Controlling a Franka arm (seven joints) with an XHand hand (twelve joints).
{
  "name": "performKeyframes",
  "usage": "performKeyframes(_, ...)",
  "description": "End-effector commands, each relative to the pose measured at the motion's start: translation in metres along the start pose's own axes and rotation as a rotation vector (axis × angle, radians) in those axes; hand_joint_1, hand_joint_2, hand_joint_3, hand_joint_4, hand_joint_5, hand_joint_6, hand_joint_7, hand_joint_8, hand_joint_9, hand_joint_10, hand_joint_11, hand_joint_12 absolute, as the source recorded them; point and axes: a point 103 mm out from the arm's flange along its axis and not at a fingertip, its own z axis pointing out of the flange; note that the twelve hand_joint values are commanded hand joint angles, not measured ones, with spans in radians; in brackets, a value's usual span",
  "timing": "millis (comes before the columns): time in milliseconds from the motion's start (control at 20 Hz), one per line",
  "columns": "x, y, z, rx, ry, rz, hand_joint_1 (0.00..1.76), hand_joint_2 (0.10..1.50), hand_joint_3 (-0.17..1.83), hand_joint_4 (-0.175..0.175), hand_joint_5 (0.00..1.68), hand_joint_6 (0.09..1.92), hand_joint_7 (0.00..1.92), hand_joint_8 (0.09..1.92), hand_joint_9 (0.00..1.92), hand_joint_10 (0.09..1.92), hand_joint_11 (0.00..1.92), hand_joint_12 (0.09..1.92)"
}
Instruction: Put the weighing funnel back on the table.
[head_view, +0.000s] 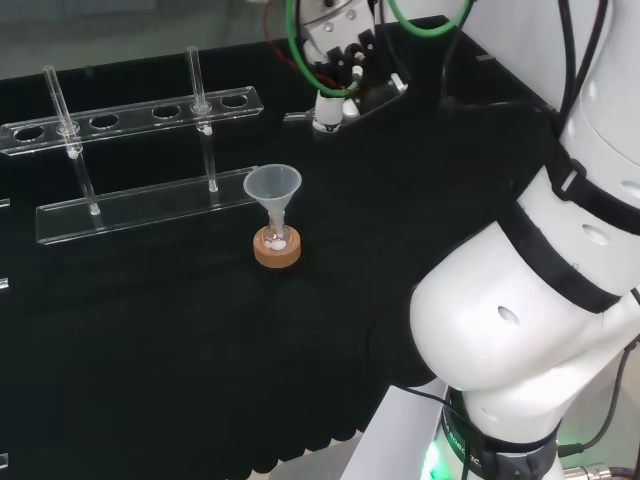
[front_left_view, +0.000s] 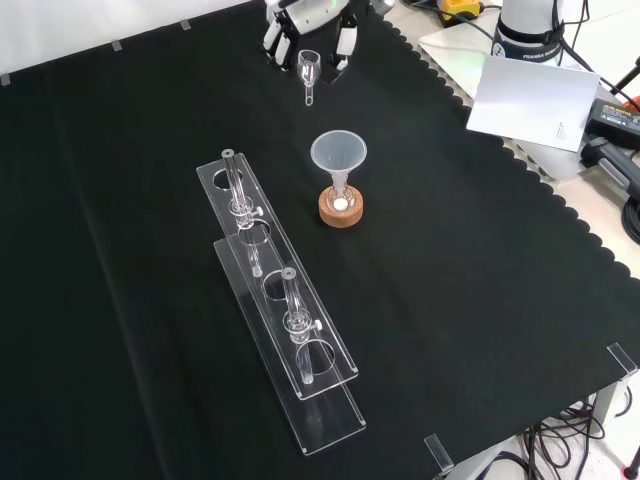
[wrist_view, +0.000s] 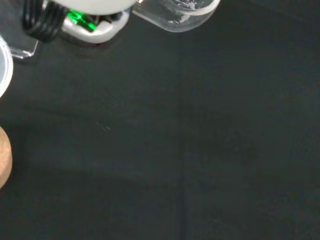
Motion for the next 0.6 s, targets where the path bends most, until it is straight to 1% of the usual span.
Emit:
performKeyframes(50, -0.018, 0.002, 0.012, -0.014, 0.113, -0.003, 1.11, 0.70, 0.60, 0.175, 1.25, 0.69, 0.79, 0.63, 1.30, 0.09, 1.18, 0.79)
performKeyframes(200, -0.024, 0.005, 0.014, -0.018, 0.134, -0.004, 1.11, 0.70, 0.60, 0.175, 1.25, 0.69, 0.79, 0.63, 1.30, 0.09, 1.18, 0.79)
performKeyframes(450, -0.036, 0.019, 0.016, -0.021, 0.141, -0.003, 1.11, 0.70, 0.60, 0.175, 1.25, 0.69, 0.79, 0.63, 1.30, 0.09, 1.18, 0.79)
performKeyframes(600, -0.041, 0.033, 0.017, -0.023, 0.092, -0.005, 1.11, 0.70, 0.60, 0.175, 1.25, 0.69, 0.79, 0.63, 1.30, 0.09, 1.18, 0.79)
